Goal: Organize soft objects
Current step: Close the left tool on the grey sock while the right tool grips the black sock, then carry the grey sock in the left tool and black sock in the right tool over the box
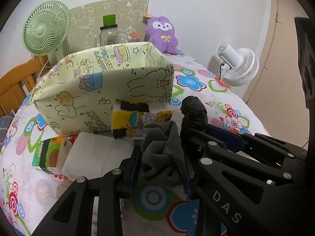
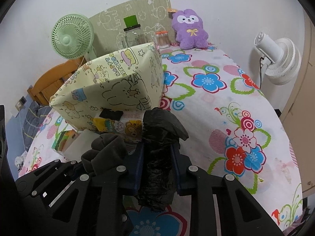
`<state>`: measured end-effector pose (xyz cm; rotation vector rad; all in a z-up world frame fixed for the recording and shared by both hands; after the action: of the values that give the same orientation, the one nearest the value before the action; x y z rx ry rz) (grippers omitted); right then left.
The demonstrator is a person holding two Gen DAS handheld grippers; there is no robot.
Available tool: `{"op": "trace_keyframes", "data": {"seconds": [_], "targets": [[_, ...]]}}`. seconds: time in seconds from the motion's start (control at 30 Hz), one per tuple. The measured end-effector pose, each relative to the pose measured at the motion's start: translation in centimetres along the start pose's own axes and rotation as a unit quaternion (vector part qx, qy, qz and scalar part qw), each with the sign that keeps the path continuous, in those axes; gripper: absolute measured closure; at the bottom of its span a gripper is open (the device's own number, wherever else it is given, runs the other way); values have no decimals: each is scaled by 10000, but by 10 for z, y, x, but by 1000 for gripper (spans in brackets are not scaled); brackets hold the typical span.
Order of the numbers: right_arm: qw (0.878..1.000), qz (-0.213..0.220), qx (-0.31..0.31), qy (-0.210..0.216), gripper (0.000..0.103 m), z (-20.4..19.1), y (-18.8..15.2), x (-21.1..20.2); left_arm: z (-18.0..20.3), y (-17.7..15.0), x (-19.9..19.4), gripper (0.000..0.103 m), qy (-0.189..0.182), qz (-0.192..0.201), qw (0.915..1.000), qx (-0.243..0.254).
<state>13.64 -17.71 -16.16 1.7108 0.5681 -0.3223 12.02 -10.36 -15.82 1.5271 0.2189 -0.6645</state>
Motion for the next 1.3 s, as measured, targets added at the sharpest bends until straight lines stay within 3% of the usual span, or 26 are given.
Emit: {"op": "trace_keyframes", "data": {"seconds": [1.3], "targets": [[9962, 784, -371, 46, 78, -39, 46, -74, -5, 48, -76, 66, 285, 821, 9961, 142]]}}
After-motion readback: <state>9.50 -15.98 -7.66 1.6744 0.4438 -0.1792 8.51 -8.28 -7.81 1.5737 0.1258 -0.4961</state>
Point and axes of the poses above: each gripper's, at about its wrist camera, not at the fingertips, and x roughly the way its jaws point, z to its right, y to its top, the point moved 4 cm from there along x, roughly the way its jaws point, and after that the axes turned 15 degrees about z, right-handed, at the moved point
